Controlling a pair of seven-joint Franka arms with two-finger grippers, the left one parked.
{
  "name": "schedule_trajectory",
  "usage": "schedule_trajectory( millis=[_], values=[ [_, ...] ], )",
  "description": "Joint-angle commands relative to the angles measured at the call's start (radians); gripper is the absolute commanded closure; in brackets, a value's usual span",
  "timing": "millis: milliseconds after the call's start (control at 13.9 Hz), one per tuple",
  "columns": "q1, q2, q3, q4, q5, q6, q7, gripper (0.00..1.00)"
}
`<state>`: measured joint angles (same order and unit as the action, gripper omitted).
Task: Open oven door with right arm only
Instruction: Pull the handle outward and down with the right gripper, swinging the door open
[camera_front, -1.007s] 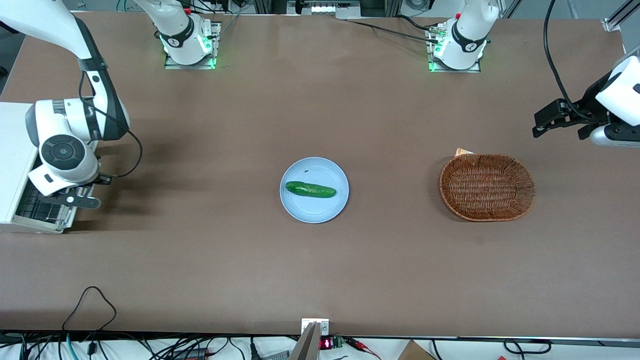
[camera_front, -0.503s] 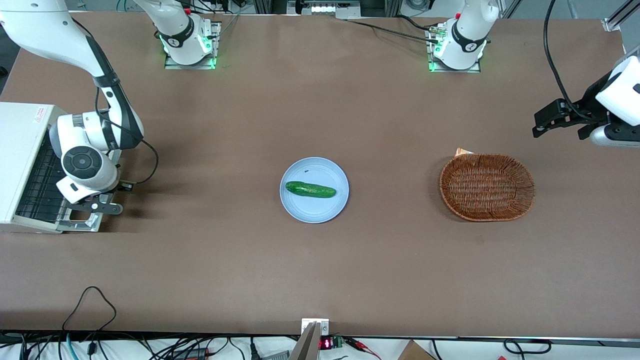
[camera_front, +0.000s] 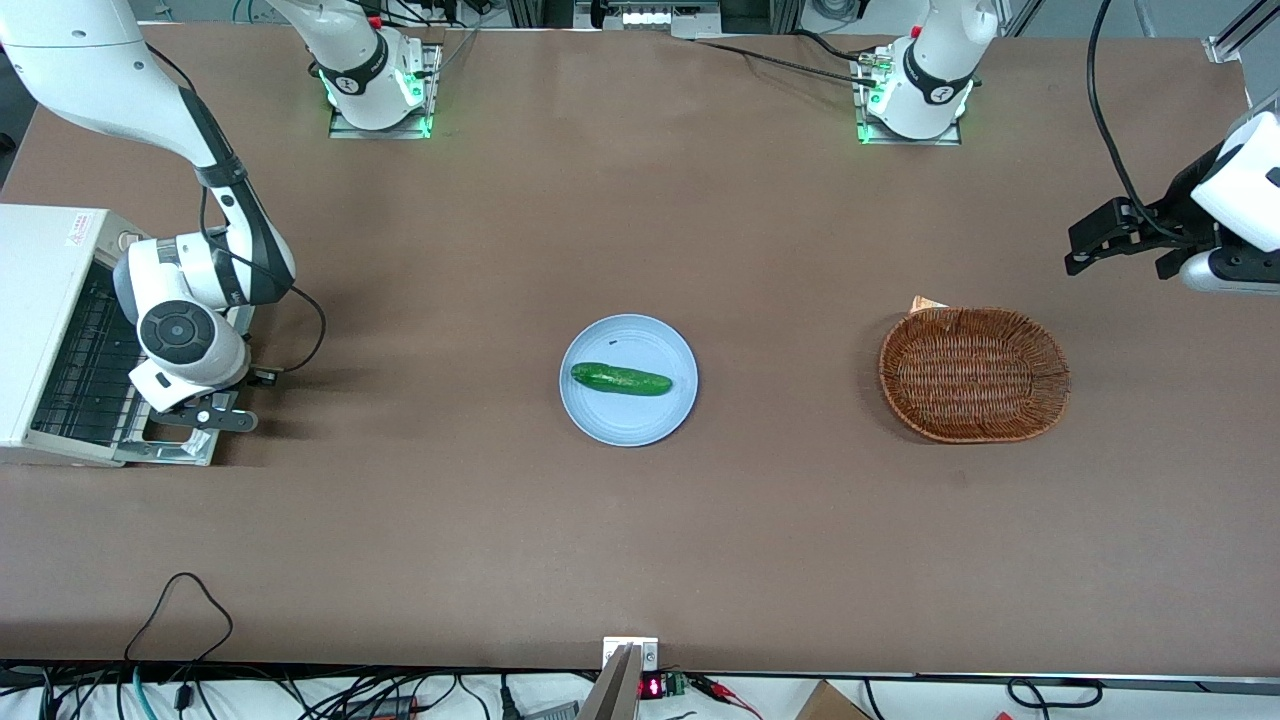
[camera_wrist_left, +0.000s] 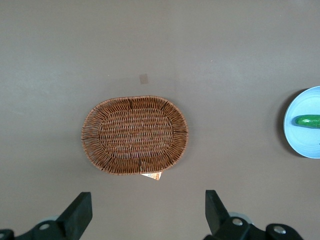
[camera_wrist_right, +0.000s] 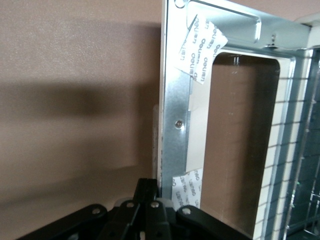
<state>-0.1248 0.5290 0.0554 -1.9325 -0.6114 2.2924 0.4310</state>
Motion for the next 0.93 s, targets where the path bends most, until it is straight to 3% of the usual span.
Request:
schedule_trajectory(
  millis=[0,359,863],
  values=[
    [-0.049,0.009,-0.051,-0.009,-0.064,-0.015,-0.018,1.00],
    [-0.050,0.014,-0.048,-0.017,-0.060,-0.007,-0.011,1.00],
    [-0.039,-0.003,-0.014,-0.032,0.033,-0.014,-0.009,1.00]
  ],
)
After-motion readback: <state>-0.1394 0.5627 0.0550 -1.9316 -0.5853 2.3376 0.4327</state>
